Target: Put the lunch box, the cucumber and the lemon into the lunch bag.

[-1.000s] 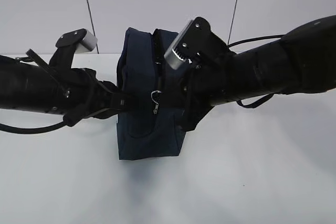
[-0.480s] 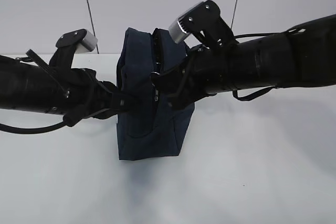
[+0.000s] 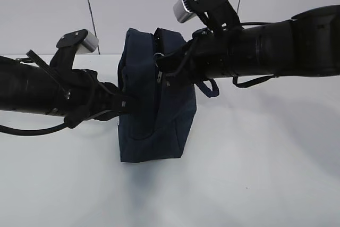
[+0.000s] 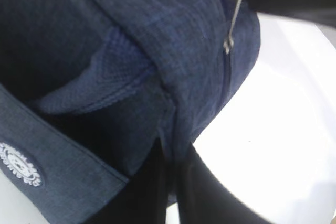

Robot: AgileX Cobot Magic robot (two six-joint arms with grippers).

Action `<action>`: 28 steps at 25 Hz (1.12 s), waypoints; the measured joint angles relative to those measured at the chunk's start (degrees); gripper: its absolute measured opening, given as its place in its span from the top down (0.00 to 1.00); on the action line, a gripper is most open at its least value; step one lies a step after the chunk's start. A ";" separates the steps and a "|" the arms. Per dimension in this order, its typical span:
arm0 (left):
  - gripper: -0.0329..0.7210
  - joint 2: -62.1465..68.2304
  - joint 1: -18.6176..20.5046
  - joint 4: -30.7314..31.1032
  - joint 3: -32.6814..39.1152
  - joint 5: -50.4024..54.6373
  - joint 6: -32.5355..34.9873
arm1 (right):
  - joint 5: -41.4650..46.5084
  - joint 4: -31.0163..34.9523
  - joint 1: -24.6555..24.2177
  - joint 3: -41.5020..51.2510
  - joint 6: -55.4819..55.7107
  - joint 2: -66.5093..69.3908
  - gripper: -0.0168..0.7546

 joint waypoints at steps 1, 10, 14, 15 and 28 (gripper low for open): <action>0.96 0.00 0.00 0.00 0.00 0.00 0.00 | -0.43 0.00 0.00 -0.27 0.00 0.00 0.97; 0.96 0.00 0.00 0.21 0.00 0.00 0.00 | -3.69 0.27 0.00 -3.31 -0.12 0.00 0.97; 0.96 0.00 0.00 0.21 0.00 0.00 0.00 | -4.51 0.29 0.00 -5.69 -0.26 1.37 0.97; 0.96 0.00 0.00 0.21 0.00 0.00 0.00 | -4.61 0.39 0.00 -6.50 -0.35 1.96 0.97; 0.96 0.00 0.00 0.43 0.00 0.00 0.00 | -6.28 0.51 0.00 -14.64 -0.50 8.73 0.97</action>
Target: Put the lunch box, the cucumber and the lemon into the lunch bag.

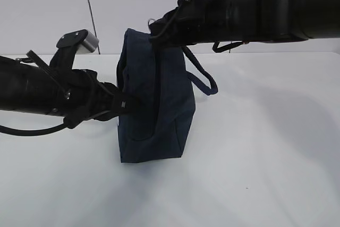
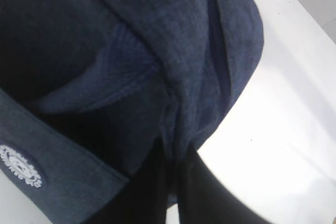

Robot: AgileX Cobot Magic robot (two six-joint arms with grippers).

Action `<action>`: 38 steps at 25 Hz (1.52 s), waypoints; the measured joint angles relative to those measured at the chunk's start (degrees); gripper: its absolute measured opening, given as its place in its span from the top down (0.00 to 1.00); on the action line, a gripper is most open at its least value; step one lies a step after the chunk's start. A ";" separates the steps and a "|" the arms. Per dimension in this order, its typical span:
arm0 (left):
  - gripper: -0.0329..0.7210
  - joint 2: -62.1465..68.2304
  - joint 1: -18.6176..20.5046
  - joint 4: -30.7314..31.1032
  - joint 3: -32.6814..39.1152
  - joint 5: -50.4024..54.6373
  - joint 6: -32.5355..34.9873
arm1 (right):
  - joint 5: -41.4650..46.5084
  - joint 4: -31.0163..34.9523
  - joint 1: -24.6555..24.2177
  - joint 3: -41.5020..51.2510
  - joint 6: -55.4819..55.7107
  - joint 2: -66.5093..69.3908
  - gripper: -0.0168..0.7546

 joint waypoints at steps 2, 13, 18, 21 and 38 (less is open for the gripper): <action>0.96 0.00 0.00 0.00 0.00 0.00 0.00 | -0.05 0.00 0.00 -1.18 0.00 1.08 0.97; 0.96 0.00 0.00 0.24 0.00 -0.04 0.00 | -1.54 0.37 -0.33 -5.99 -0.05 4.88 0.97; 0.96 0.00 0.00 0.24 0.00 -0.13 0.00 | -2.00 0.37 -0.32 -8.25 0.06 6.48 0.97; 0.96 0.00 0.00 0.24 0.00 -0.13 0.00 | -2.26 0.37 -0.52 -9.18 0.28 7.34 0.97; 0.96 0.00 0.00 0.24 0.00 -0.13 0.00 | -2.51 0.49 -2.38 -14.18 2.74 11.39 0.97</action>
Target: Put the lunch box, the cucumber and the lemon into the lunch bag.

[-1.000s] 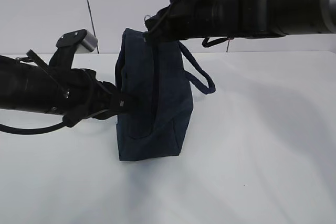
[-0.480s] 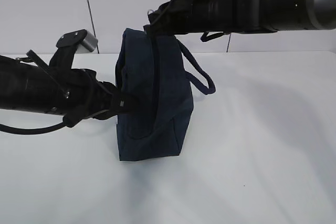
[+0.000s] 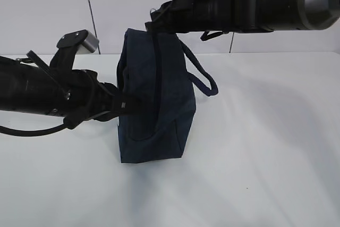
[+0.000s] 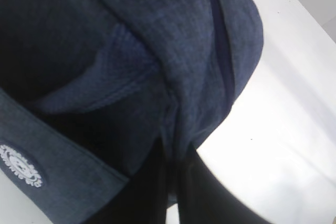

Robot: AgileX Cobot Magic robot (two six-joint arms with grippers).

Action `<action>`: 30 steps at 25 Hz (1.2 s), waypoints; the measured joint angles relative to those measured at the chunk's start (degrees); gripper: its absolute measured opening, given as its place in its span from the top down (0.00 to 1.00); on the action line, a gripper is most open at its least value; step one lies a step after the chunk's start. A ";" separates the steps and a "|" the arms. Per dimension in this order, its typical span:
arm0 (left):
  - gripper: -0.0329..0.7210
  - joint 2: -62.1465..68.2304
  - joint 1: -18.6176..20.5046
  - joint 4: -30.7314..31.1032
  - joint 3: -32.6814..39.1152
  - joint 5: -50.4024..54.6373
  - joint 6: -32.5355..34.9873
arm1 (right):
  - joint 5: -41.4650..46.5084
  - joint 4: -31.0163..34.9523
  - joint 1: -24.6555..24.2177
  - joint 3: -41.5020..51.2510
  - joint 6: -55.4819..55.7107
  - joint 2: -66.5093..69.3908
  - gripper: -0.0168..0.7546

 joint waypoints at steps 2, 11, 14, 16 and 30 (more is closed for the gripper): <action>0.96 0.00 0.00 0.00 0.00 0.00 0.00 | 0.10 0.00 -0.13 -0.74 0.00 0.55 0.97; 0.96 0.00 0.00 0.00 0.00 0.00 0.00 | 0.92 0.00 -1.11 -4.90 0.12 4.12 0.97; 0.96 0.00 0.00 0.00 0.00 0.00 0.00 | 1.06 0.00 -1.24 -5.66 0.12 5.07 0.97; 0.96 0.00 0.00 0.00 0.00 0.00 0.00 | 1.34 0.00 -1.72 -5.79 0.12 5.11 0.97; 0.96 0.00 -0.20 0.00 -0.32 -9.55 0.00 | 6.05 -5.61 -5.28 -5.91 2.51 5.32 0.97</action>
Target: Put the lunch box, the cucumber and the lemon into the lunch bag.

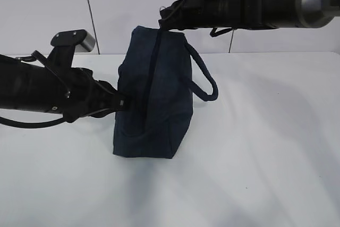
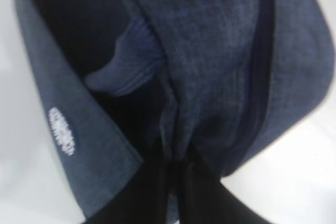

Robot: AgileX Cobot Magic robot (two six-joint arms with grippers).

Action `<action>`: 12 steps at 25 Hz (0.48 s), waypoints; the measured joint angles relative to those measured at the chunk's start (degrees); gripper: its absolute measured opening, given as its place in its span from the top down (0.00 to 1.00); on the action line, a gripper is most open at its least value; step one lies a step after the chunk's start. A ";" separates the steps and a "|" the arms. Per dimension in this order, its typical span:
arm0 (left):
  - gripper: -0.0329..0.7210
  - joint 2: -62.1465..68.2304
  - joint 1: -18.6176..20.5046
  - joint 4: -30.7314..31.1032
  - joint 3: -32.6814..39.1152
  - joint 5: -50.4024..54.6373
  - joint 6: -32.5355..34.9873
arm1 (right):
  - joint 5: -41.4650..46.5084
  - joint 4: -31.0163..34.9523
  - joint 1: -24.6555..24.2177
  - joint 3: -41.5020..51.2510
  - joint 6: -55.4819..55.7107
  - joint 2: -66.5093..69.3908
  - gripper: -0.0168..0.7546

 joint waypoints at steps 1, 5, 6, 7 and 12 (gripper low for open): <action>0.96 0.00 0.00 0.00 0.00 -1.43 0.00 | 0.28 -1.01 0.00 0.00 0.63 0.00 0.97; 0.96 0.00 0.00 -0.22 0.00 -8.55 0.00 | 1.61 -8.17 -0.04 0.00 4.22 0.00 0.97; 0.96 0.00 0.00 -0.33 0.00 -10.34 0.00 | 2.08 -10.68 -0.13 0.00 5.52 -0.11 0.97; 0.96 0.00 0.00 -0.43 -0.02 -12.44 0.00 | 2.93 -12.92 -0.28 0.00 7.04 -0.36 0.97; 0.96 -0.19 0.00 -0.57 -0.25 -21.44 0.00 | 9.42 -29.77 -0.63 -0.02 16.92 -2.65 0.97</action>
